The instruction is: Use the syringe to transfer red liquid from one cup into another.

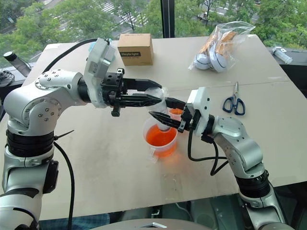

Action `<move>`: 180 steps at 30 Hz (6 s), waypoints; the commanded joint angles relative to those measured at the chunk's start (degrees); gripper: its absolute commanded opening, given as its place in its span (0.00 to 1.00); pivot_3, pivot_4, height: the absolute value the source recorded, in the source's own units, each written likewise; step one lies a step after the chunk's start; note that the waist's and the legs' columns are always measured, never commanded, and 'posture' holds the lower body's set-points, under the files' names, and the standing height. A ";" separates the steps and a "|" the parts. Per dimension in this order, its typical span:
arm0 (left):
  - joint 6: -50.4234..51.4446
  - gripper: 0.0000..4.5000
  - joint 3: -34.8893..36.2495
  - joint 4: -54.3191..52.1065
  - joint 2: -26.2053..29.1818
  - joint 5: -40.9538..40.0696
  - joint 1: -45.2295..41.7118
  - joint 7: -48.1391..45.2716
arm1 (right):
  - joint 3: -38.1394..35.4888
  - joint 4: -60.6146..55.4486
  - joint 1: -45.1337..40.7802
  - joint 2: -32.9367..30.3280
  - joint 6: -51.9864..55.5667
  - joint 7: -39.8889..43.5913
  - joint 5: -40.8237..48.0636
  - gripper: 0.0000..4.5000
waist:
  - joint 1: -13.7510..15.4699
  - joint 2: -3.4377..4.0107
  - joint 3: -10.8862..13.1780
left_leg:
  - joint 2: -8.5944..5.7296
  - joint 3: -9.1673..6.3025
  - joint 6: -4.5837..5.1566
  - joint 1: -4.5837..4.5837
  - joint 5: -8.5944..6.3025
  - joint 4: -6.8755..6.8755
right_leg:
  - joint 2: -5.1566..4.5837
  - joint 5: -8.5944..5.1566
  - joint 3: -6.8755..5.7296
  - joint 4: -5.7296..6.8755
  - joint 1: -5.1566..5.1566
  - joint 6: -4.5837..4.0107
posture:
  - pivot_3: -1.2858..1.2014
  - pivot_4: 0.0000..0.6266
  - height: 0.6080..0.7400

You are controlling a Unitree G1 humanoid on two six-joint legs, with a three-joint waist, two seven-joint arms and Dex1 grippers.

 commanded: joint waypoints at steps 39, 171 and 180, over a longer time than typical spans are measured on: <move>1.24 0.31 6.38 1.25 0.74 -4.32 -7.07 3.24 | 2.81 1.04 1.31 0.14 -1.94 -0.18 -0.16 0.33 | -0.03 0.00 0.00 | 0.00 0.00 0.00 0.00 0.00 0.02 | -0.01 0.00 0.00 0.02 0.01 0.00 | 0.52 0.24 1.00; -22.03 0.25 -3.58 32.14 -20.52 18.99 -13.68 -7.32 | -8.98 14.44 -12.44 0.44 -8.95 -5.65 -0.92 0.33 | -0.13 -0.02 0.00 | 0.00 0.00 0.00 -0.08 0.01 0.02 | 0.00 0.00 -0.03 0.22 0.00 0.00 | 0.52 0.24 1.00; -22.80 0.25 -4.19 33.09 -20.88 19.60 -12.93 -7.58 | -10.09 14.14 -13.19 0.41 -8.23 -6.00 -0.08 0.33 | -0.14 -0.02 0.00 | 0.00 0.00 0.00 -0.08 0.01 0.02 | 0.00 0.00 -0.03 0.22 0.00 0.00 | 0.52 0.24 1.00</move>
